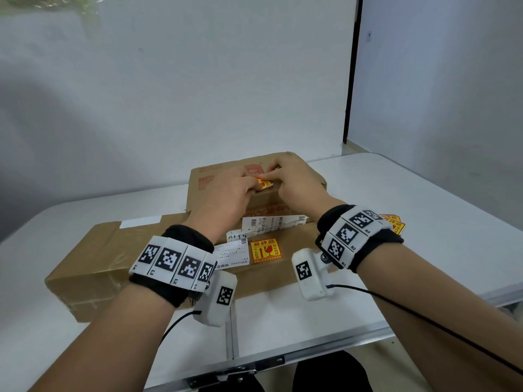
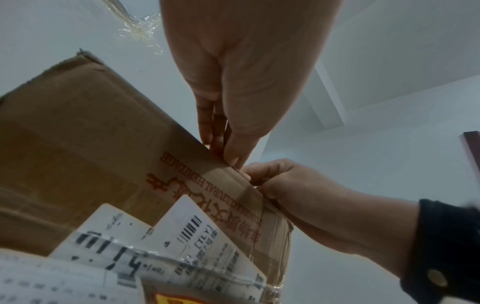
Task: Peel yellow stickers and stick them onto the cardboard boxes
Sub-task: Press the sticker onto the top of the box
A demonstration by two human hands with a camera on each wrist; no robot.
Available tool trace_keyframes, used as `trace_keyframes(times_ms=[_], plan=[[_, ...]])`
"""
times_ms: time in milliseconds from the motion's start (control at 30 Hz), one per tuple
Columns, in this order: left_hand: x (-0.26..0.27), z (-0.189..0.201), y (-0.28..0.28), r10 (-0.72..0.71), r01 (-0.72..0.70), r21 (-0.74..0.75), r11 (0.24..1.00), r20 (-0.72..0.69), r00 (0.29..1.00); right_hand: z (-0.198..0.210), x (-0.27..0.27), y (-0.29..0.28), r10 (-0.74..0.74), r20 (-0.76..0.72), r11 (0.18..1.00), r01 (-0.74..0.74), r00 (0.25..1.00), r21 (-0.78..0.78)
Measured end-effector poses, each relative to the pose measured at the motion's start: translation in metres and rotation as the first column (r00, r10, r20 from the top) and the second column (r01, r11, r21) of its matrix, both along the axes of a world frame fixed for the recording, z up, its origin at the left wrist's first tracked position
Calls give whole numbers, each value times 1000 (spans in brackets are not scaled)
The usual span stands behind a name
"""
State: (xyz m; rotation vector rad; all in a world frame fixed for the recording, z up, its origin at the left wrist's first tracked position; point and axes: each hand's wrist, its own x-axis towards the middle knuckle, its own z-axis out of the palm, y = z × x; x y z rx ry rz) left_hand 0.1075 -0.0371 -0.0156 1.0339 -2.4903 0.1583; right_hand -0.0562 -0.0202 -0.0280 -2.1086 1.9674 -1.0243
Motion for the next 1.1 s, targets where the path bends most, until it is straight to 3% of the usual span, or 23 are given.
trace_keyframes(times_ms=[133, 200, 367, 533, 967, 1100], plan=[[0, 2, 0, -31, 32, -28, 999, 23, 999, -8, 0, -2, 13, -114, 1000, -12, 993, 14], [0, 5, -1, -29, 31, -13, 999, 86, 996, -9, 0, -3, -20, -87, 1000, 21, 996, 13], [0, 14, -8, -7, -48, 181, 982, 292, 956, -7, 2, -1, -46, -28, 999, 46, 999, 0], [7, 15, -11, 34, -120, 214, 969, 368, 929, -11, 2, -3, -71, 43, 997, 72, 997, -2], [31, -1, 0, 46, -113, 249, 962, 261, 964, -1, 1, -5, -108, 120, 993, 101, 987, 62], [30, -6, 2, 48, -105, 263, 959, 212, 976, 16, -9, -11, -82, 306, 986, 32, 948, 163]])
